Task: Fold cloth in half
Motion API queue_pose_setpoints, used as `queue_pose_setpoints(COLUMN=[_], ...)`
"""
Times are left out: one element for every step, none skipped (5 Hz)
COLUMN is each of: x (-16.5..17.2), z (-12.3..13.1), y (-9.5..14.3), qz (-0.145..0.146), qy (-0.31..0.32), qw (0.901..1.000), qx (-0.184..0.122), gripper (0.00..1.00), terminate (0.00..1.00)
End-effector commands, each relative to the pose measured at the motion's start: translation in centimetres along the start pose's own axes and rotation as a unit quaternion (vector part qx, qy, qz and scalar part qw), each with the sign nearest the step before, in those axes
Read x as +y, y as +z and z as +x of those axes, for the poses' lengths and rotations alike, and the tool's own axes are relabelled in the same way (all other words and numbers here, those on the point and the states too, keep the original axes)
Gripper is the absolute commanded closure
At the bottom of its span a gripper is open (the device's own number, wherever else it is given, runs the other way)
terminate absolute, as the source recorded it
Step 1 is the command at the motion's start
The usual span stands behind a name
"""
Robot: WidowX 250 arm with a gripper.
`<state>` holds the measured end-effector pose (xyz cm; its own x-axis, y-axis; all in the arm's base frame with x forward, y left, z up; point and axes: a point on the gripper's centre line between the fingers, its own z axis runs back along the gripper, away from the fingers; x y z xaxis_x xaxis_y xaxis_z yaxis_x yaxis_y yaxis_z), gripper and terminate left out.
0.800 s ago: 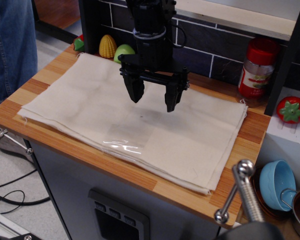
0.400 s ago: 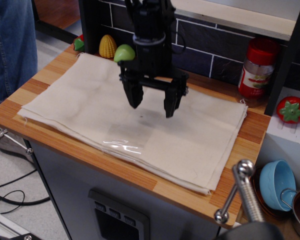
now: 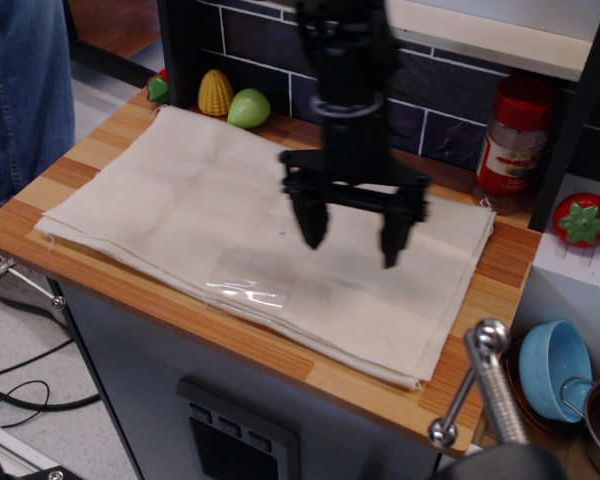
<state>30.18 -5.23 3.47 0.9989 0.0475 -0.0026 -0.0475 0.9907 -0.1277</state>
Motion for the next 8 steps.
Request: queue_pose_setpoints(x=[-3.2,-3.9,-5.3,-5.9,-6.3,-5.9,-5.1,-4.9], z=[1.3,2.2,2.3,2.6,2.6,2.6,2.9,2.6], y=[0.2,-1.2,-1.8,-3.1,-4.3,-5.5,-6.6,-6.8], qz=[0.011,0.019,0.024,0.032,0.042,0.057,0.067,0.071], qy=[-0.010,-0.007,-0.012,-0.012,-0.015,-0.015,-0.008,-0.011], qw=[0.9983,0.9981,0.9975,0.9976,0.9973,0.9967,0.9963,0.9961], qx=[-0.057,-0.058,-0.065,-0.061,-0.059,-0.056,-0.053,-0.050], gripper=[0.00,0.00,0.00,0.00,0.00,0.00,1.00,1.00], terminate=[0.00,0.00,0.00,0.00,0.00,0.00,0.00,0.00])
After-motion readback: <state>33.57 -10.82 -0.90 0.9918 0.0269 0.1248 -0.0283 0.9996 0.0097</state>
